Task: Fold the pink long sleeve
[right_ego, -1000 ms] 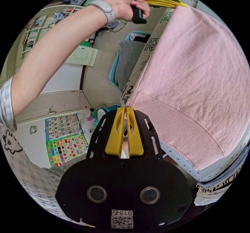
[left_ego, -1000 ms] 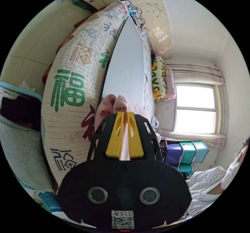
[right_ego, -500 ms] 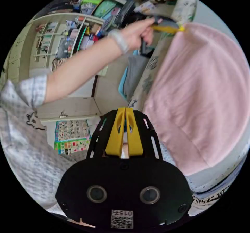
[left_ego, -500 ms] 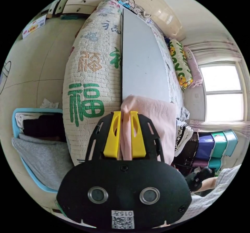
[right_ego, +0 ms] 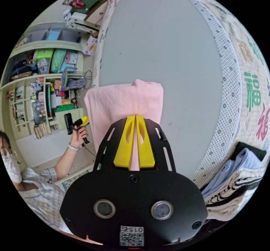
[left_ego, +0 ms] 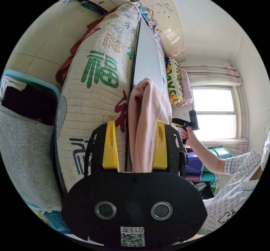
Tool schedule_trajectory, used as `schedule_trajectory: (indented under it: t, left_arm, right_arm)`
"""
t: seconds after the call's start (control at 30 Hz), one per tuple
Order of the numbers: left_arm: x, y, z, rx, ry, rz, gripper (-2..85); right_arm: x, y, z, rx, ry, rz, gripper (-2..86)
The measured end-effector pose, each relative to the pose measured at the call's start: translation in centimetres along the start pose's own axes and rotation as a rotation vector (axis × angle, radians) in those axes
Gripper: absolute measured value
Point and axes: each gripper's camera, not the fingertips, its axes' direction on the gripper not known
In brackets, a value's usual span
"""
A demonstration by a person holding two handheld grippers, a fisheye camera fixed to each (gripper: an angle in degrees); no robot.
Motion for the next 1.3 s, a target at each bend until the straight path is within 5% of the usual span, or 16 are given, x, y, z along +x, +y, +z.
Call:
schedule_trajectory:
  t: [0.3, 0.43, 0.57, 0.83, 1.3]
  left_arm:
    - [-2.0, 2.4, -0.3, 0.112, 0.094, -0.072, 19.0]
    - [-2.8, 3.0, -0.9, 0.121, 0.120, -0.103, 18.5]
    - [-2.5, 3.3, -2.0, 0.142, 0.118, -0.087, 19.5]
    - [-3.3, 3.4, -5.1, 0.243, 0.103, -0.111, 17.9]
    - [1.6, 3.2, -7.1, 0.211, 0.101, -0.001, 6.8]
  right_arm:
    - [-10.8, -5.6, 1.0, -0.104, 0.254, -0.220, -0.4]
    - [-13.5, -6.0, -1.0, -0.033, 0.239, -0.297, 0.3]
    - [-10.4, -4.8, -7.3, 0.147, -0.005, -0.238, 6.1]
    - [-10.1, -8.9, -5.3, -0.036, -0.053, -0.238, 20.5]
    - [-12.4, -10.4, -3.8, -0.148, -0.043, -0.303, 15.8]
